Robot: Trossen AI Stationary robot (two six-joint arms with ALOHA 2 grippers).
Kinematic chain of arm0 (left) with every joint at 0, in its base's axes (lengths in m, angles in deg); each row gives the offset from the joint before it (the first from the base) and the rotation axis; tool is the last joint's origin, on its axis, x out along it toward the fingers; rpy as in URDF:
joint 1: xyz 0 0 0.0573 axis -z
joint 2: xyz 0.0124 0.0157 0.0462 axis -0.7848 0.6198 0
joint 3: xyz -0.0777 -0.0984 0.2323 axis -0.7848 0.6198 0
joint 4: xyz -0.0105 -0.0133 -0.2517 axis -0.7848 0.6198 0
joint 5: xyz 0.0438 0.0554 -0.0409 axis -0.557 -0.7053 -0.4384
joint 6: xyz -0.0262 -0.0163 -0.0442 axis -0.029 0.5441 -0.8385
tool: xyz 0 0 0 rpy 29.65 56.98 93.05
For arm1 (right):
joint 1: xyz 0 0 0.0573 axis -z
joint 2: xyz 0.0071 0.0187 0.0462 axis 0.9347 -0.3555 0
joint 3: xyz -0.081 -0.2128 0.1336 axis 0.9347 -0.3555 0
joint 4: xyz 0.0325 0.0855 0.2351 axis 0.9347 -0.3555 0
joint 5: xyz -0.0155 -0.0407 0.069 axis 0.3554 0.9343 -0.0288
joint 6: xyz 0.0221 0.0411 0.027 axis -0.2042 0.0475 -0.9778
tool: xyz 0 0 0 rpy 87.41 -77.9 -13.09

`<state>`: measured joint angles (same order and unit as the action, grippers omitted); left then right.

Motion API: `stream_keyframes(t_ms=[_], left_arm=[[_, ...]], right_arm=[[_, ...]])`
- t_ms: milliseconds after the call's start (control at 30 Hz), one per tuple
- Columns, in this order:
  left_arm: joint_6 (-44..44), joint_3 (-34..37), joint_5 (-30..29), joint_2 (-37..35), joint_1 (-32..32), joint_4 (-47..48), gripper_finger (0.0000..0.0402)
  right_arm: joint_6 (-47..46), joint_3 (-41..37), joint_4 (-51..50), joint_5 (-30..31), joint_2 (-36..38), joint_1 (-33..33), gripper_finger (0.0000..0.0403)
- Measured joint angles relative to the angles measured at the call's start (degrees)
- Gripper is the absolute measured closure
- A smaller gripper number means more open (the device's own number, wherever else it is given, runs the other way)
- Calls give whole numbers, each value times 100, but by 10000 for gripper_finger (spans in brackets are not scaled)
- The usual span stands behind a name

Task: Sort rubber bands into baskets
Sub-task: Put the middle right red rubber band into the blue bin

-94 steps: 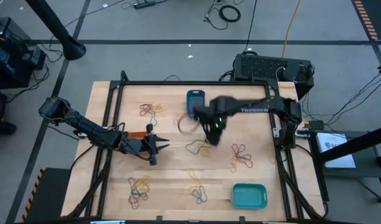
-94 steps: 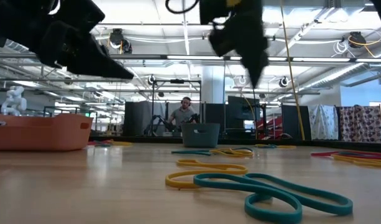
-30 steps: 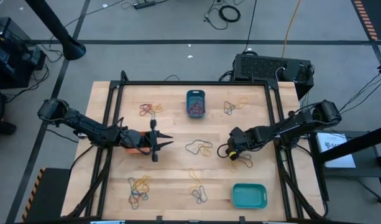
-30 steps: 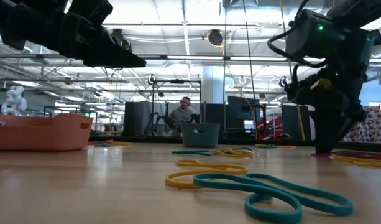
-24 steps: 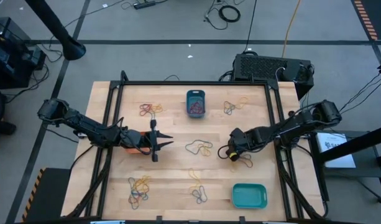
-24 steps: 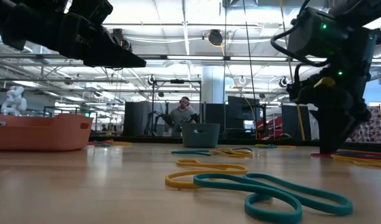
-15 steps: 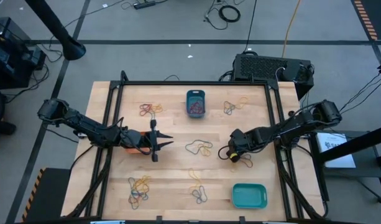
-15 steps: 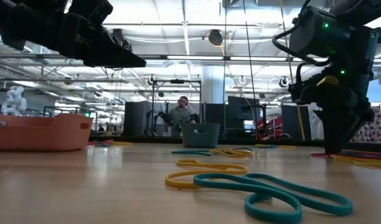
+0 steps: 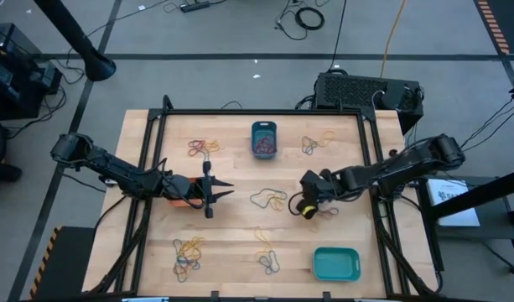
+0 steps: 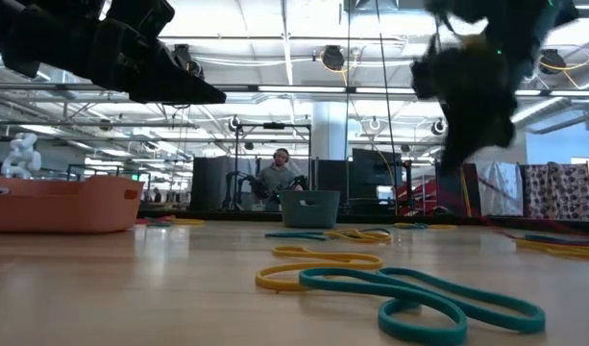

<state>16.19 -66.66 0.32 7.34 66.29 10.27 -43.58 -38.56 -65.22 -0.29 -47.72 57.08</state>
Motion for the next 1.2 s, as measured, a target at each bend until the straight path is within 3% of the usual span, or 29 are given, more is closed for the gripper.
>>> stream_keyframes(t_ms=[500, 933, 1200], left_arm=[[0, 0, 0, 0, 0, -3, 309], [-1, 0, -10, 0, 0, 210, 309], [-693, 0, -1720, 0, -15, 922, 309]], right_arm=[[2402, 2336, 32, 480, 86, 369, 402], [3610, 2460, 873, 255, -38, 2134, 403], [3659, 2461, 1238, -541, -711, 2856, 402]])
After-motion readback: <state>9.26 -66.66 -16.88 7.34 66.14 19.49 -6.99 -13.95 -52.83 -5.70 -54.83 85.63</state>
